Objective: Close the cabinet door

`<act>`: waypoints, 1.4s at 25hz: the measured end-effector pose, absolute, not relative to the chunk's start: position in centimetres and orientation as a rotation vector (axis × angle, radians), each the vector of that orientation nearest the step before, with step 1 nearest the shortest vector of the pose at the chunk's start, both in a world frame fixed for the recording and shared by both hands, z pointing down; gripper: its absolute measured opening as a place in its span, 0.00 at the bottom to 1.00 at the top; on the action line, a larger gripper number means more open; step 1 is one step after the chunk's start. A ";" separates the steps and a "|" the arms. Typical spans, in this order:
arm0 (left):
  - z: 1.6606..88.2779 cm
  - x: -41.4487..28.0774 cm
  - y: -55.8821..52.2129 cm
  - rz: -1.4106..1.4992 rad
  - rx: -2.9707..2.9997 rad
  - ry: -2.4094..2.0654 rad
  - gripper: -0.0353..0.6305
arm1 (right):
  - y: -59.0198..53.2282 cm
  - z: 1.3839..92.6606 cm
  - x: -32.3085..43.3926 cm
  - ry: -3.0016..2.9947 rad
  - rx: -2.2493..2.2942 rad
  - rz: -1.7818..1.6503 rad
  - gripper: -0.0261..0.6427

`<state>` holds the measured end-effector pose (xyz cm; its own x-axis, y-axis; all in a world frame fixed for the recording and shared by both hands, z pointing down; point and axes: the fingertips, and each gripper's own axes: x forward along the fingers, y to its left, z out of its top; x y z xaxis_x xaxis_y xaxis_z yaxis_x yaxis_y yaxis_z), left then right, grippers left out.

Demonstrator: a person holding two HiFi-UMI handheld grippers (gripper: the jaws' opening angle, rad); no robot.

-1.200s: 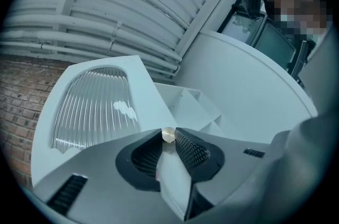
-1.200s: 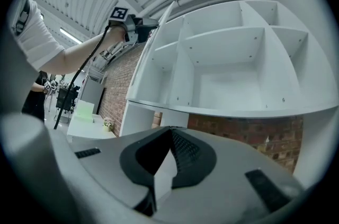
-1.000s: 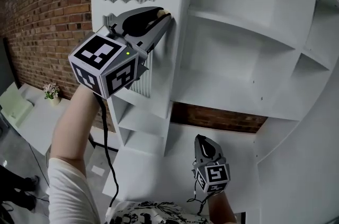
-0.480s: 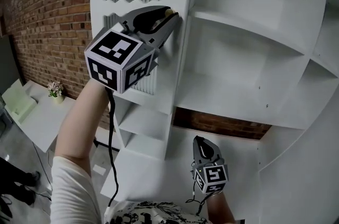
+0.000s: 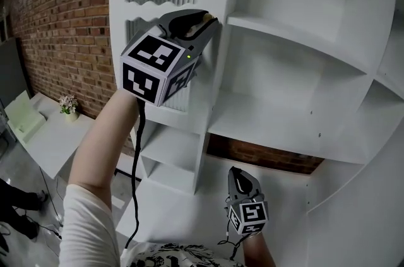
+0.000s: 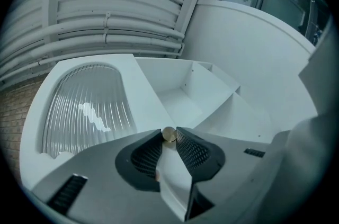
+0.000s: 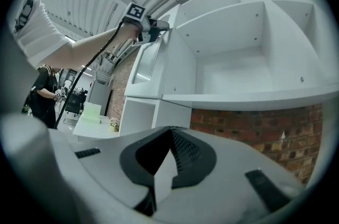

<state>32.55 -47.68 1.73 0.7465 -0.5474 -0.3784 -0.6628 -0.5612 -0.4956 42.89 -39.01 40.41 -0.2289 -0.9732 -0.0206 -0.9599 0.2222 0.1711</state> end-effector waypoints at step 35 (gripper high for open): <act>20.6 19.3 -44.6 0.385 -2.550 0.771 0.07 | -35.8 40.4 31.7 -2.305 2.040 -0.245 0.04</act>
<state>19.34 -44.56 20.65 0.8050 -0.4536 -0.3824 -0.5781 -0.7444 -0.3340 31.72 -35.83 40.36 -0.1261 -0.9899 -0.0647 -0.9814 0.1150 0.1536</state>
